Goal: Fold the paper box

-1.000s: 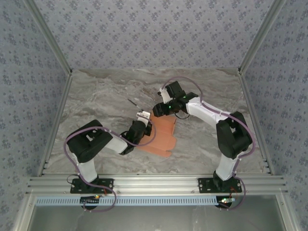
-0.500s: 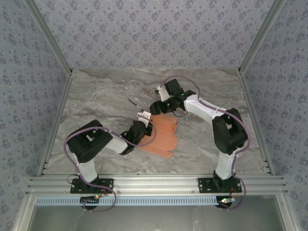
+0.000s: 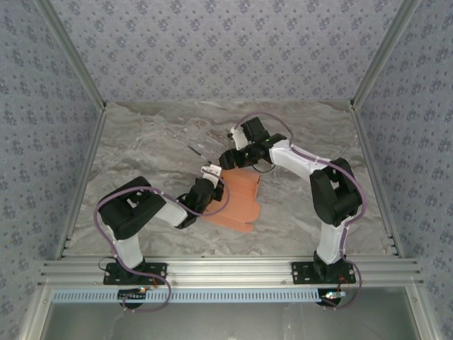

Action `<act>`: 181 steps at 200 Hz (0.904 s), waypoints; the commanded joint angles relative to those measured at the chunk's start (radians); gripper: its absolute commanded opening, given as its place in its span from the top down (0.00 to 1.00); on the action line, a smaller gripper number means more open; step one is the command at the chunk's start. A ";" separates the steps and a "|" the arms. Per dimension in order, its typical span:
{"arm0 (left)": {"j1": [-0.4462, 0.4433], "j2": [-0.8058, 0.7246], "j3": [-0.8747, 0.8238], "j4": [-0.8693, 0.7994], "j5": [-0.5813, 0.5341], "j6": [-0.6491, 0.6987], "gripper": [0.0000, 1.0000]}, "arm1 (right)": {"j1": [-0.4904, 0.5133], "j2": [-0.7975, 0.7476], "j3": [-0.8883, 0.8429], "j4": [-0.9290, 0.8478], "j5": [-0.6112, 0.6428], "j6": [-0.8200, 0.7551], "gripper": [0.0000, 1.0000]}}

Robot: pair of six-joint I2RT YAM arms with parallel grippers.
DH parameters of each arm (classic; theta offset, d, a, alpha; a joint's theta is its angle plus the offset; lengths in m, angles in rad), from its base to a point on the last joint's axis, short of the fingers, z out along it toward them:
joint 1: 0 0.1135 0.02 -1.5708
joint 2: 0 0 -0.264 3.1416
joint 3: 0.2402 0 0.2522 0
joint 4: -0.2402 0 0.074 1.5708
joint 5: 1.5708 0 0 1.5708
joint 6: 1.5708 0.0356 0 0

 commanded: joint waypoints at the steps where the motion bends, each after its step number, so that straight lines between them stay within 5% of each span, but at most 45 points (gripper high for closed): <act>1: -0.006 0.010 -0.007 0.072 0.010 0.004 0.98 | 0.018 0.048 -0.036 -0.029 0.029 0.016 0.40; 181: -0.006 0.015 -0.019 0.100 0.012 0.002 0.91 | 0.035 0.047 -0.029 -0.078 0.068 0.074 0.42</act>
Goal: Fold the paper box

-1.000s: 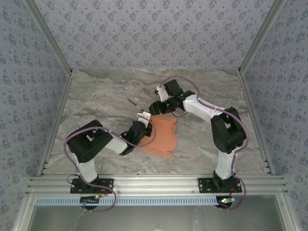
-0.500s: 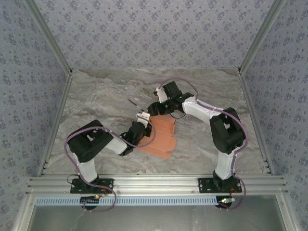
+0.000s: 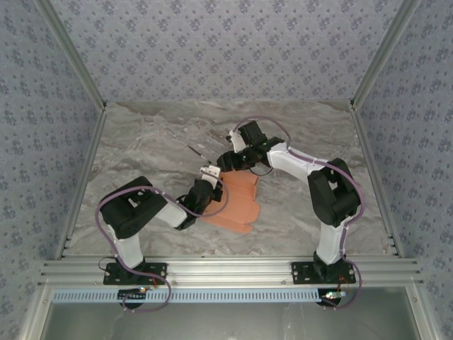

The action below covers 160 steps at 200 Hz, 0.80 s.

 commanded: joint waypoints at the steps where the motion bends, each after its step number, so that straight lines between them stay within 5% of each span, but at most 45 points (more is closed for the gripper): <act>1: -0.007 0.002 -0.002 0.056 0.018 0.010 0.91 | 0.011 0.044 0.001 -0.114 0.061 0.001 0.42; 29: -0.007 -0.005 -0.005 0.052 0.016 0.011 1.00 | -0.002 0.022 0.027 -0.122 0.046 0.006 0.41; 96: -0.006 -0.047 0.007 -0.002 0.020 0.005 1.00 | -0.083 -0.107 0.068 -0.118 -0.029 0.049 0.37; 130: -0.001 -0.128 0.022 -0.126 0.018 -0.023 1.00 | -0.154 -0.220 0.015 -0.118 -0.028 0.058 0.36; 160: 0.030 -0.246 0.082 -0.392 0.071 -0.080 1.00 | -0.210 -0.347 -0.051 -0.145 0.036 0.047 0.36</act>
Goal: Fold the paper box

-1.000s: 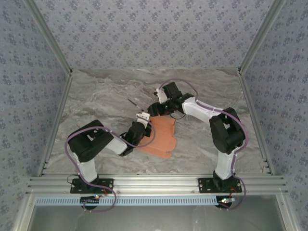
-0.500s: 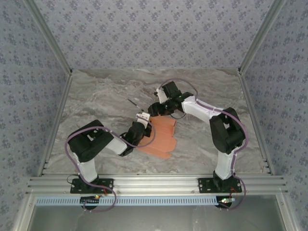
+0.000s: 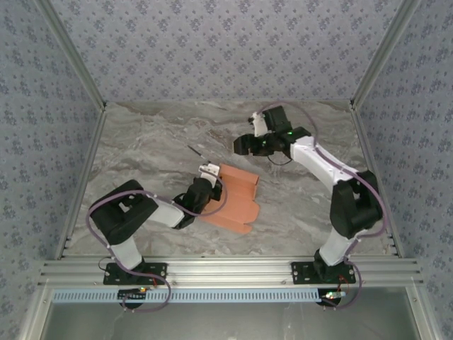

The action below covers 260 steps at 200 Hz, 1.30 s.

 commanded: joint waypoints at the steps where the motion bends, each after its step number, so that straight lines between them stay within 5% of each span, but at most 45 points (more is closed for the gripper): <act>1: 0.027 -0.108 0.078 -0.234 0.057 -0.061 1.00 | -0.034 -0.102 -0.047 -0.048 0.054 -0.001 0.36; 34: 0.084 -0.214 0.220 -0.670 0.183 -0.087 1.00 | -0.039 -0.238 -0.093 -0.147 0.255 -0.077 0.36; 86: 0.155 -0.162 0.530 -1.299 0.349 -0.016 1.00 | -0.065 -0.372 -0.197 -0.199 0.336 -0.117 0.35; 187: 0.165 0.167 0.916 -1.785 0.551 0.294 1.00 | -0.118 -0.465 -0.367 -0.199 0.339 -0.133 0.35; 260: 0.118 0.476 1.250 -2.037 0.456 0.442 0.99 | -0.158 -0.491 -0.438 -0.187 0.310 -0.140 0.35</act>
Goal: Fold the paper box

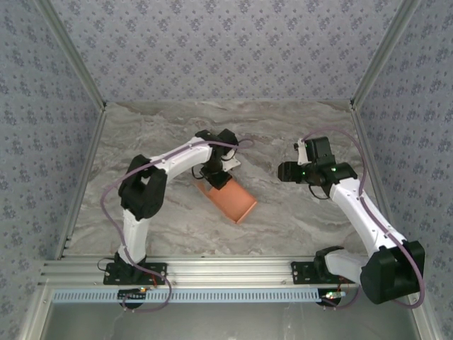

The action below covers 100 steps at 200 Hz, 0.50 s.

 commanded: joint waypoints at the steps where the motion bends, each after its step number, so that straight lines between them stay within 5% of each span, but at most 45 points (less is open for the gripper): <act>1: -0.013 0.073 0.102 -0.150 -0.033 0.067 0.98 | -0.010 -0.021 -0.024 -0.003 -0.011 -0.017 0.35; 100: -0.060 0.310 0.479 -0.328 -0.073 0.077 0.82 | -0.013 -0.014 -0.151 0.104 -0.111 0.023 0.34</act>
